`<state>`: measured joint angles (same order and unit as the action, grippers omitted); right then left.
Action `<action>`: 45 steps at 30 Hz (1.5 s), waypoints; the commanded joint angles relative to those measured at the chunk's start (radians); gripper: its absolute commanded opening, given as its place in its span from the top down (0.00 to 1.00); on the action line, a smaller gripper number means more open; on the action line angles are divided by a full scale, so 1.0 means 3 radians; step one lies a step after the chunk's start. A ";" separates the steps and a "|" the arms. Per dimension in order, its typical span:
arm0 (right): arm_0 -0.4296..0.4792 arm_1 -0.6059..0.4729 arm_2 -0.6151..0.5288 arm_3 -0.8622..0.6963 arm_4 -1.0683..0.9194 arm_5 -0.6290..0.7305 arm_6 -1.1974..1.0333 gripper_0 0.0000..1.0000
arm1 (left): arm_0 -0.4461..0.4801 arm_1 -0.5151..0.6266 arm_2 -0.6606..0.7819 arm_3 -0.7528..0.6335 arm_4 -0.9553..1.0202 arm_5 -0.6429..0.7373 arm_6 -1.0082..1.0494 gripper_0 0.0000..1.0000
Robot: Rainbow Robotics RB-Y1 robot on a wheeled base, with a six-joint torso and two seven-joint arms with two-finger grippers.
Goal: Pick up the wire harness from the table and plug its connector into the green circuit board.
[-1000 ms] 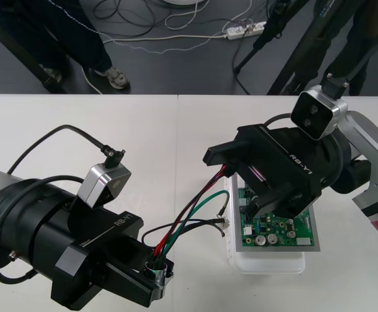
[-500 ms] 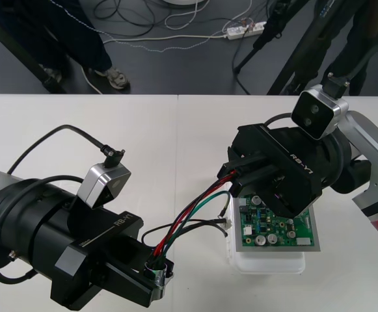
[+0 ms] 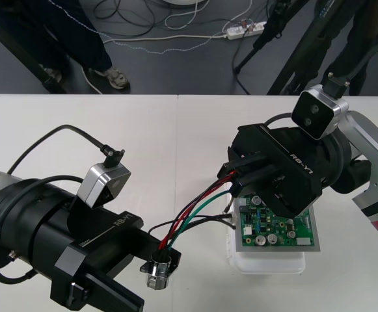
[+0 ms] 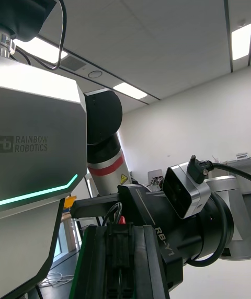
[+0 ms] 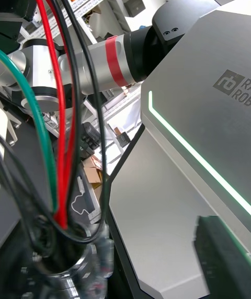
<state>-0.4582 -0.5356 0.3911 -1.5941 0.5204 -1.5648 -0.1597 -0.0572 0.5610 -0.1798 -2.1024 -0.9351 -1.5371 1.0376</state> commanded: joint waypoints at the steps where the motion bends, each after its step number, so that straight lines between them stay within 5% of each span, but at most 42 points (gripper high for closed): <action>1: -0.0114 0.0026 0.0041 -0.0111 -0.0053 -0.0020 -0.0133 1.00 | -0.0065 0.0001 0.0006 -0.0105 0.0059 -0.0112 0.0197 0.00; 31: 0.0244 -0.0403 -0.0337 -0.0116 -0.0247 -0.0020 -0.0092 1.00 | -0.0116 0.0037 0.0886 -0.0105 -0.0401 -0.0112 -0.0017 0.00; 45: 0.0535 -0.0638 -0.0710 -0.0116 -0.0237 -0.0020 -0.0056 1.00 | -0.0065 0.0492 0.1116 -0.0105 -0.0304 0.0189 -0.0478 0.00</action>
<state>-0.3222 -0.6845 0.2328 -1.5941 0.4625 -1.5648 -0.1596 -0.0624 0.6343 0.1277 -2.1024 -1.0458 -1.5363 1.0309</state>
